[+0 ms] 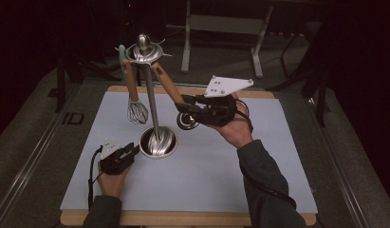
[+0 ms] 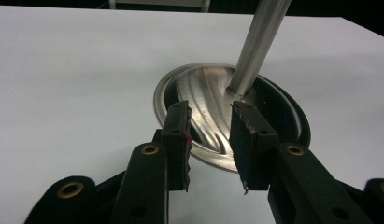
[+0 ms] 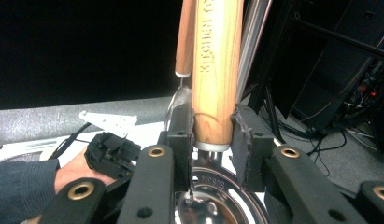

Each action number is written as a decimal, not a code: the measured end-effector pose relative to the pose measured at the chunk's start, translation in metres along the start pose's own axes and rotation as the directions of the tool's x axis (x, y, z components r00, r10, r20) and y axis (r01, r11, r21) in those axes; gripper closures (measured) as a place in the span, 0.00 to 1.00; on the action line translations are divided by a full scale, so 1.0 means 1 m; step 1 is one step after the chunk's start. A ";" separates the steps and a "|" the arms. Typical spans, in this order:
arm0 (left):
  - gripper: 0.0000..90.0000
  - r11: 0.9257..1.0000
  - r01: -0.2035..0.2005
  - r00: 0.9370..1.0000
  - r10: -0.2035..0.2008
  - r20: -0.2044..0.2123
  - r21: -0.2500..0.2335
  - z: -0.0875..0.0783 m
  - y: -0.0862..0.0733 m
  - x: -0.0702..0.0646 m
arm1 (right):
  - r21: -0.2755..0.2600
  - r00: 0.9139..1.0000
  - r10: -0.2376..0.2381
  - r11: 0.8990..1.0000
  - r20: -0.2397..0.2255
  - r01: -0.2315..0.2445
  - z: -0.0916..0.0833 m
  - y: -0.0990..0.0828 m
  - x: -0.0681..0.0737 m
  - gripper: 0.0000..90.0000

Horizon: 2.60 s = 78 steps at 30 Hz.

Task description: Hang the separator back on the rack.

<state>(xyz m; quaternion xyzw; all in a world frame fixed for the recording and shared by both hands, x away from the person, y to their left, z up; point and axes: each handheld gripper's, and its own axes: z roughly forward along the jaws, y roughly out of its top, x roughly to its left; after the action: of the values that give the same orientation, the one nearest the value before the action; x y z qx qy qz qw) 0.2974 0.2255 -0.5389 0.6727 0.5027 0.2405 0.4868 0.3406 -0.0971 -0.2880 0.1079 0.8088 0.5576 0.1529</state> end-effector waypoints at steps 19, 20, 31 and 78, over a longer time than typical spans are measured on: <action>0.76 1.000 0.000 1.000 0.000 0.002 0.000 0.000 0.000 0.000 | -0.004 1.000 0.002 1.000 0.016 -0.002 0.014 0.006 0.002 0.79; 0.76 1.000 0.000 1.000 0.000 0.002 0.000 0.000 0.000 0.000 | -0.004 1.000 0.002 1.000 0.016 -0.002 0.014 0.006 0.002 0.79; 0.76 1.000 -0.001 1.000 0.001 0.003 0.002 0.000 0.000 0.000 | 0.015 0.999 0.014 1.000 0.050 -0.015 0.027 0.003 -0.001 0.78; 0.75 1.000 0.005 1.000 -0.005 0.002 0.001 0.000 0.000 0.000 | 0.182 0.998 0.046 0.982 0.042 -0.053 0.034 -0.020 -0.008 0.73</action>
<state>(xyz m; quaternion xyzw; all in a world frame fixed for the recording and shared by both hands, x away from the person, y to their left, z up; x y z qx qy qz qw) 0.2978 0.2259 -0.5391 0.6720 0.5039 0.2385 0.4875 0.3603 -0.0770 -0.3166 0.1518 0.8506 0.4825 0.1436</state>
